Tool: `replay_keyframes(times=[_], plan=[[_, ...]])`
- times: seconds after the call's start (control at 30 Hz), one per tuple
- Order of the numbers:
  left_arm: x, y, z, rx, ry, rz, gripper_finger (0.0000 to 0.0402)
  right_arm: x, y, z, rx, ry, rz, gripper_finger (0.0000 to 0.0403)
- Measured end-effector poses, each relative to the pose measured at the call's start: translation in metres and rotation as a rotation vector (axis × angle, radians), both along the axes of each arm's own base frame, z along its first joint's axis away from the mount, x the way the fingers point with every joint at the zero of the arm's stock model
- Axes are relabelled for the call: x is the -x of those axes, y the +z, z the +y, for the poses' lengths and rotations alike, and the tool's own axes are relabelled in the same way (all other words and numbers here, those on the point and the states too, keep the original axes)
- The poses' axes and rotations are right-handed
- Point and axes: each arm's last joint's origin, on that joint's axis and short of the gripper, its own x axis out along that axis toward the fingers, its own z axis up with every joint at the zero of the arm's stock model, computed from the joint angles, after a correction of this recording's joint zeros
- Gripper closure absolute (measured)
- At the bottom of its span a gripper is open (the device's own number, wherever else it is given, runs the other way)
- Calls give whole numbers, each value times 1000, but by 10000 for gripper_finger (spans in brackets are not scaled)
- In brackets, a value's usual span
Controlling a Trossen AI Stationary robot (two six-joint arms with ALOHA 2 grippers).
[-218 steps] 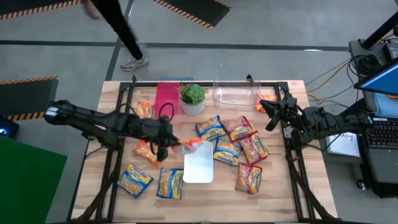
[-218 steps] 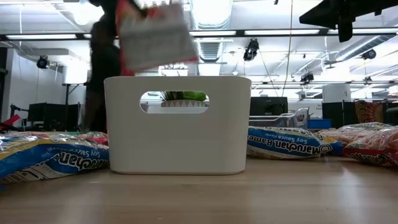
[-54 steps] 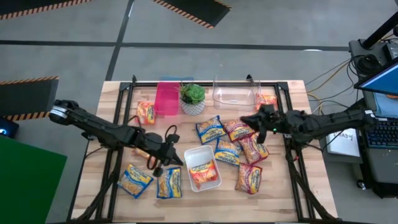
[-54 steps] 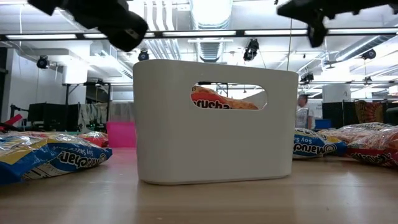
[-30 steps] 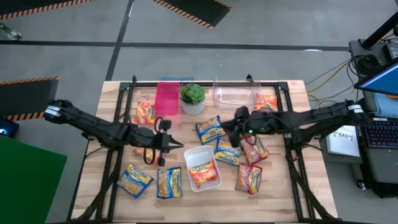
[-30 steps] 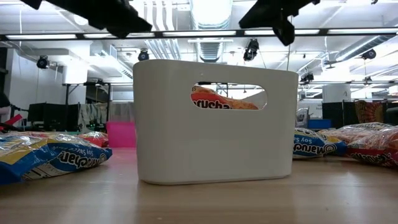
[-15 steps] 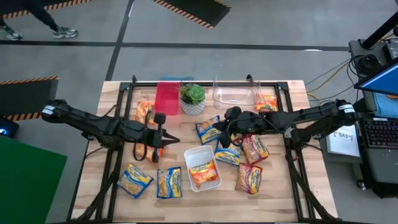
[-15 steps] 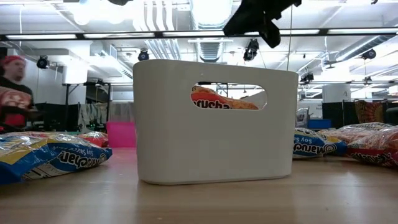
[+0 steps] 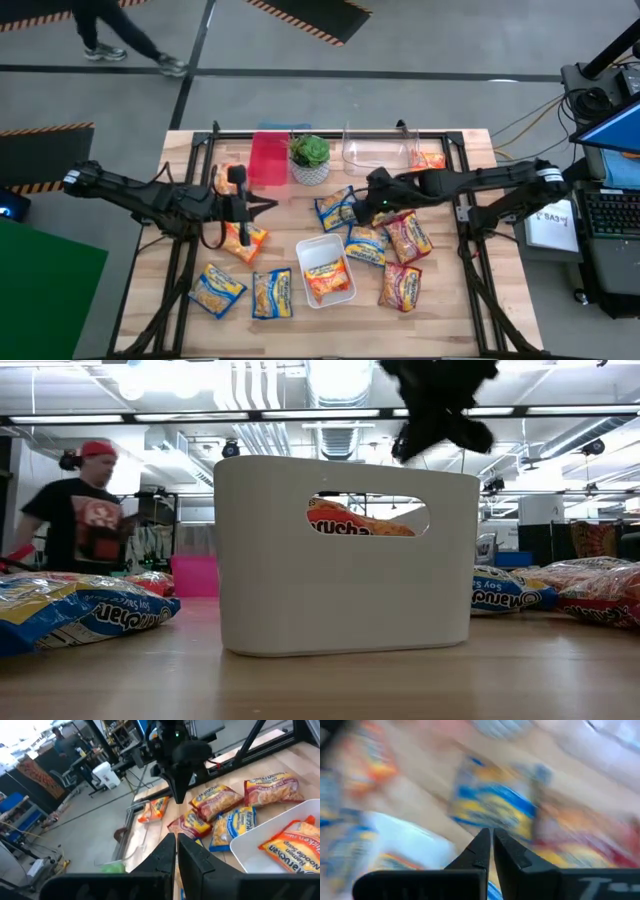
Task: Sort Maruchan noodles
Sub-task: Put the top red noodle pack into the transparent bin
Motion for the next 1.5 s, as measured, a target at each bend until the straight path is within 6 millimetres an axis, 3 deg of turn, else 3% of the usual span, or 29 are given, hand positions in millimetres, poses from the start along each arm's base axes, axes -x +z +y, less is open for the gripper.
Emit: replay_keyframes(times=[0.17,0.47,0.7,0.93,1.07,1.3,1.5], plan=[[-2,-9,0,4,4,38,401,3,-28,-3,-31,-70,187,390],[-2,-8,-1,16,7,28,401,-17,-56,-20,-151,-45,299,389],[-2,-9,-1,25,10,31,401,-28,-67,-32,-187,13,344,323],[-2,-9,-1,32,12,30,402,-34,-56,-39,-156,66,313,216],[-2,-10,0,31,13,36,402,-40,-40,-40,-134,103,261,181],[-3,-12,-1,29,14,52,402,-46,-15,-41,-120,122,212,168],[-2,-13,0,27,15,64,402,-52,-8,-43,-96,117,150,176]])
